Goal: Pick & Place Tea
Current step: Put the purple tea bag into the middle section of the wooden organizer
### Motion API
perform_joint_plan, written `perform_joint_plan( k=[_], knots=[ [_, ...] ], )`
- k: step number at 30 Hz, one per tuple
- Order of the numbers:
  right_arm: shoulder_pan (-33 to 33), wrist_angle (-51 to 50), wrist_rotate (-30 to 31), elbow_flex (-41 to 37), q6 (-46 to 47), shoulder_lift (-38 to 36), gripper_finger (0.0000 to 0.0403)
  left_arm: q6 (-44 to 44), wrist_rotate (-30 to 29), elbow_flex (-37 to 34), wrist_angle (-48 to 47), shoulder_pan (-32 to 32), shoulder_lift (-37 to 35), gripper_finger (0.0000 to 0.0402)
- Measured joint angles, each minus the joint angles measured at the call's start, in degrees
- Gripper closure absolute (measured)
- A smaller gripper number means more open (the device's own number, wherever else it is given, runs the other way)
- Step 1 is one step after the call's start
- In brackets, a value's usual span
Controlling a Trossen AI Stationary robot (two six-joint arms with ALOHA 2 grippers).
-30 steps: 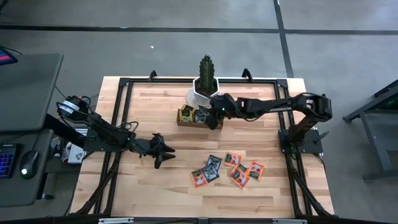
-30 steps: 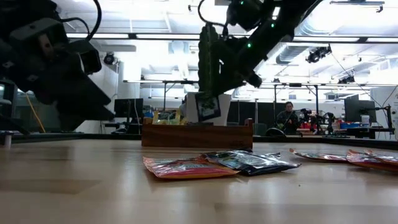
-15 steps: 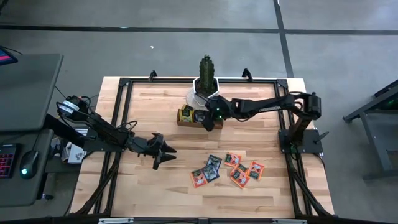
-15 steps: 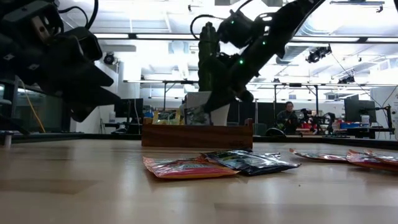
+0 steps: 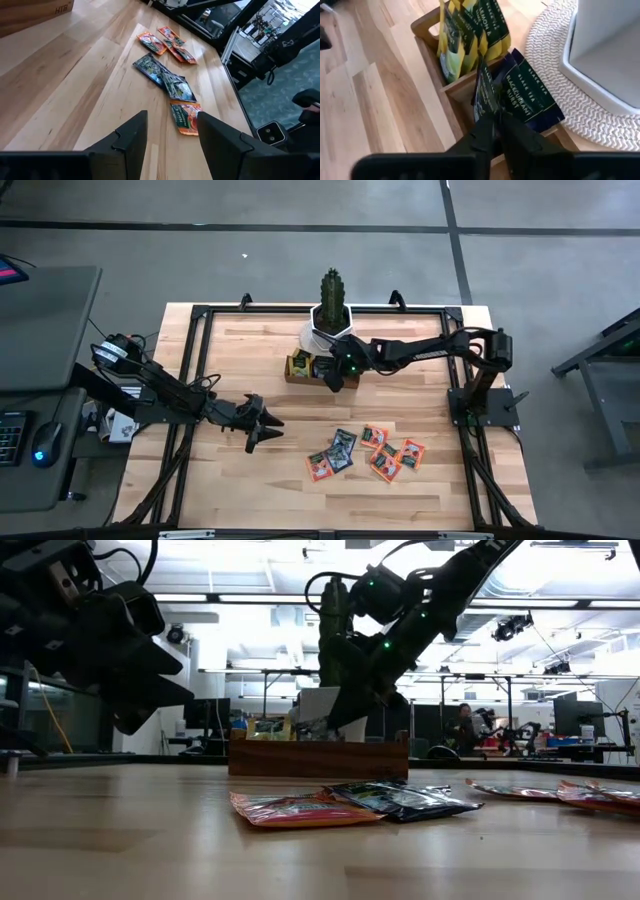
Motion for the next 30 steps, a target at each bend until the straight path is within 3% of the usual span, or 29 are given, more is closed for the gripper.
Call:
perform_joint_plan(
  k=[8,13,22,30],
  knots=[
    [0.0,0.3,-5.1,0.0,0.0,-0.3,0.0271,0.0,-0.4,0.0,0.0,0.0,0.0,0.0231],
    [0.1,0.8,-4.8,0.0,0.0,-2.7,0.0233,0.3,-0.4,0.0,0.0,0.0,0.0,0.0231],
    [0.7,-0.4,-3.5,0.0,-0.5,-8.9,0.0224,0.4,-0.4,0.1,0.0,0.0,0.0,0.0231],
    [8.1,-2.7,-2.2,0.0,-1.1,-11.9,0.0224,0.8,-0.4,0.5,-1.2,0.0,0.0,0.0231]
  ],
)
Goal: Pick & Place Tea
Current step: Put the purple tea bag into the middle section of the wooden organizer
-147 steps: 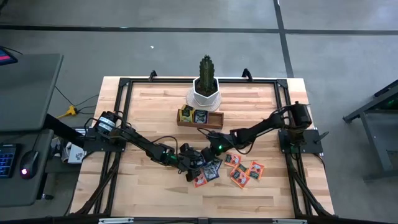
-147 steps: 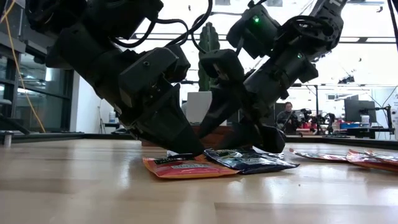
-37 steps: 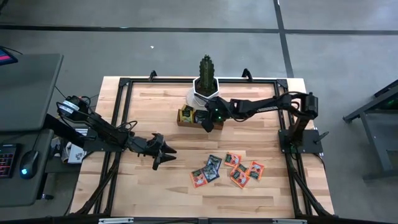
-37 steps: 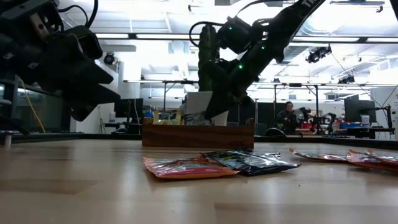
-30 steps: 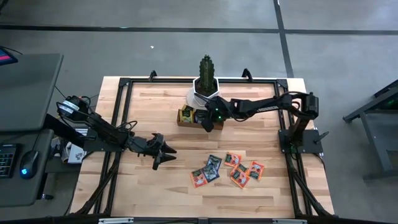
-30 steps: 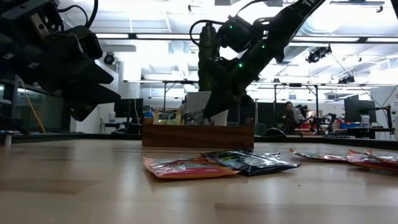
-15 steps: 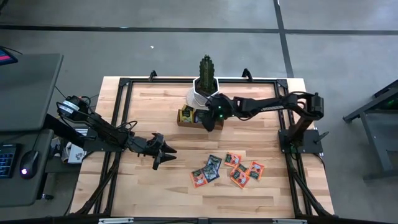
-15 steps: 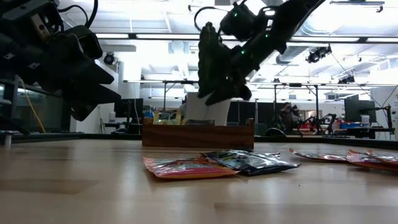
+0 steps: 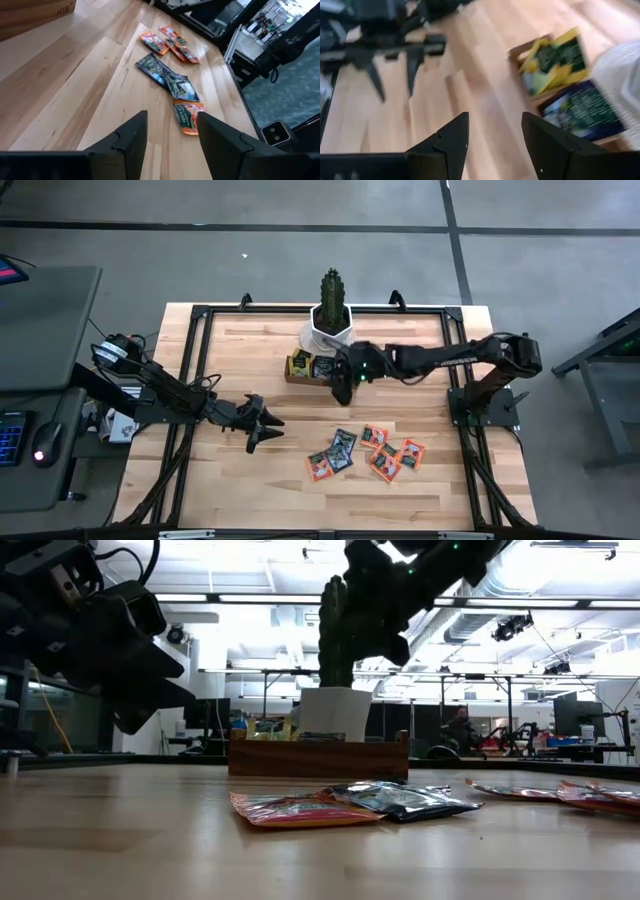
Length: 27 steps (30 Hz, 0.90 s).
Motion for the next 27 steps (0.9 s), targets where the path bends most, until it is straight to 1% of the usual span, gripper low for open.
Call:
perform_joint_plan(
  k=[4,9,15,17,22,27],
  knots=[
    [4.9,-1.8,1.7,0.0,0.0,-0.3,0.0224,0.0,0.2,2.5,-4.2,0.0,0.0,0.0231],
    [11.1,-7.3,3.8,0.0,1.1,-0.3,0.0224,1.6,1.0,7.4,-11.3,0.0,0.8,0.0231],
    [16.6,-12.6,6.3,-0.2,4.0,0.1,0.0224,1.6,0.8,12.5,-11.9,0.0,5.0,0.0231],
    [18.0,-10.7,6.2,-1.3,5.1,0.2,0.0224,1.6,0.9,14.9,-11.9,0.0,7.6,0.0231],
    [21.2,-5.7,6.7,-7.0,7.7,0.4,0.0224,1.1,1.0,22.0,-12.0,-0.8,14.8,0.0231],
    [23.1,0.2,6.8,-12.2,9.1,0.4,0.0224,0.9,0.1,31.0,-12.4,-2.2,23.2,0.0231]
  ],
)
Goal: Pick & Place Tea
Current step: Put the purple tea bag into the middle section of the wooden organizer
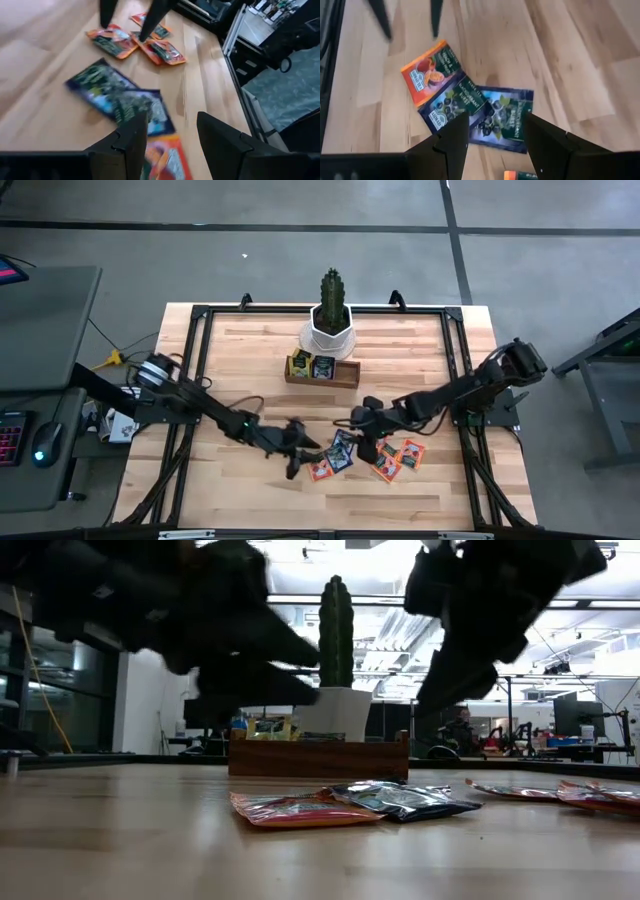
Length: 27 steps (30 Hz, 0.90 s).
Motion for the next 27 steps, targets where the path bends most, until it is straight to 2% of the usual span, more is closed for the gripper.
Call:
perform_joint_plan(
  k=[4,13,22,27],
  knots=[
    [0.9,4.1,-0.4,-3.5,1.9,0.0,0.0224,0.0,-0.1,7.9,-4.5,-0.7,5.7,0.0231],
    [3.6,9.0,-0.8,-6.5,2.4,0.0,0.0224,-1.2,-2.9,21.9,-28.6,-1.9,9.9,0.0231],
    [3.4,11.1,1.0,-6.5,-0.6,0.0,0.0224,-1.0,-1.9,26.1,-29.6,-2.0,11.3,0.0232],
    [2.2,12.9,1.0,-6.5,-1.1,0.1,0.0224,-2.8,-2.2,25.8,-29.4,-2.0,14.1,0.0232]
  ],
)
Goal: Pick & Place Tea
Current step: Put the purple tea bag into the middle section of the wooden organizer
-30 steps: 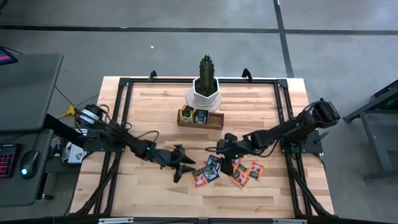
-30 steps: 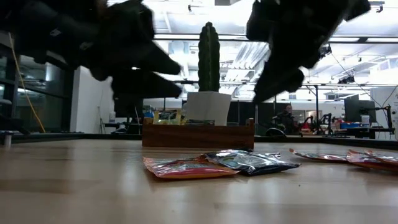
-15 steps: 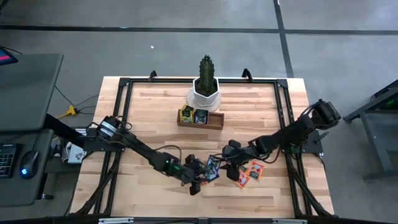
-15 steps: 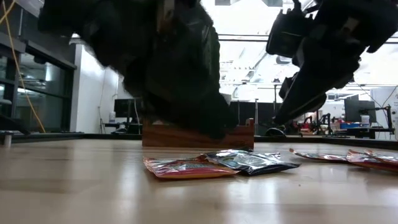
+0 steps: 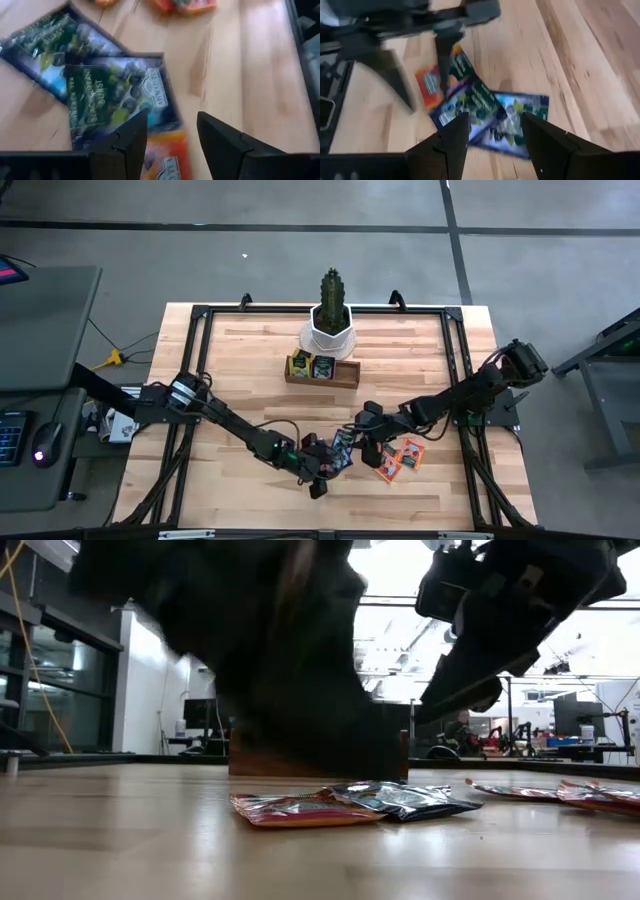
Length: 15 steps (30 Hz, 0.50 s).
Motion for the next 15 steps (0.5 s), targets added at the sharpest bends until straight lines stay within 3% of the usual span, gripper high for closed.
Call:
perform_joint_plan(
  k=[3,15],
  knots=[
    [-0.1,0.4,0.0,0.0,-0.3,0.0,0.0224,-0.5,0.9,0.8,3.2,0.5,-0.1,0.0232],
    [-1.1,1.8,-0.8,0.0,-1.2,1.1,0.0224,-1.3,-0.1,0.3,-0.1,0.4,0.5,0.0232]
  ],
)
